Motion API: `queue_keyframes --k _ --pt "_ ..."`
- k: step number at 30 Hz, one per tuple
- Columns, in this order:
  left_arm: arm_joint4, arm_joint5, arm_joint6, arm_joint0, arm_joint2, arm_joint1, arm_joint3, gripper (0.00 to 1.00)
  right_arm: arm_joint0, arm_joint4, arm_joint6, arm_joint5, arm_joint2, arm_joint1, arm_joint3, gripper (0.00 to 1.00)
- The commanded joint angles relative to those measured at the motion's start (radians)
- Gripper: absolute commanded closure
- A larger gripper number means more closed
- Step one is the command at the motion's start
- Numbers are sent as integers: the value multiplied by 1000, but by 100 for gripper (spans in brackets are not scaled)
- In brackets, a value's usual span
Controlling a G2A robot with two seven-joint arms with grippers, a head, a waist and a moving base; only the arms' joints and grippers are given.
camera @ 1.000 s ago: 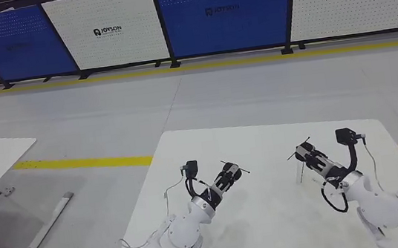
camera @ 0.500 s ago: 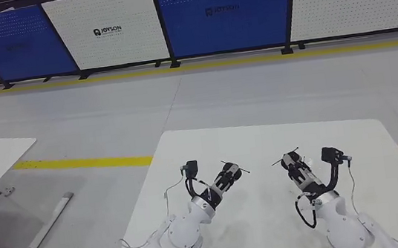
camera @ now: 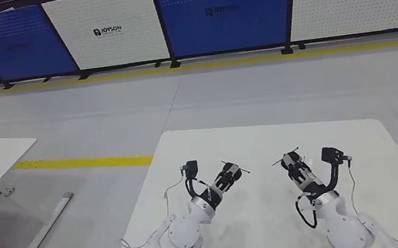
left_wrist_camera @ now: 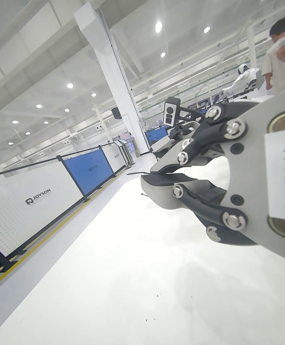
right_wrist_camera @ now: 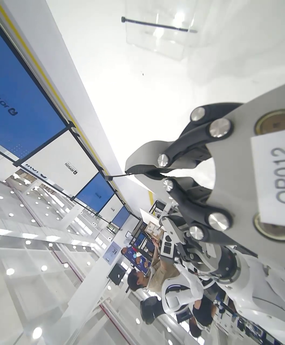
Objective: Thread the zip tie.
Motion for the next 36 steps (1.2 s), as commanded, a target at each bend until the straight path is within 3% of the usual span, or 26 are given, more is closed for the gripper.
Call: queue_keyframes --k 1,5,7,15,20,23,25,26,34,36 --pt "62 11 52 -7 7 -2 14 100 0 0 0 0 0 0 0 100" --pt "136 30 114 -29 58 -13 53 100 0 0 0 0 0 0 0 100" --pt "106 30 98 -33 79 -19 61 100 0 0 0 0 0 0 0 100" --pt "106 30 98 -33 79 -19 61 100 0 0 0 0 0 0 0 100" --pt "106 30 98 -33 79 -19 61 100 -35 -35 -23 -10 -24 -7 -36 100" --pt "106 30 98 -33 79 -19 61 100 -45 -90 -45 35 -65 -16 -46 100" --pt "106 30 98 -33 79 -19 61 100 -50 -165 -93 125 -87 -23 -58 100" --pt "106 30 98 -33 79 -19 61 100 -52 -174 -94 140 -98 -27 -66 100" --pt "106 30 98 -33 79 -19 61 100 -52 -174 -94 140 -98 -27 -66 100" --pt "106 30 98 -33 79 -19 61 100 -59 -131 -86 108 -94 -29 -71 100"
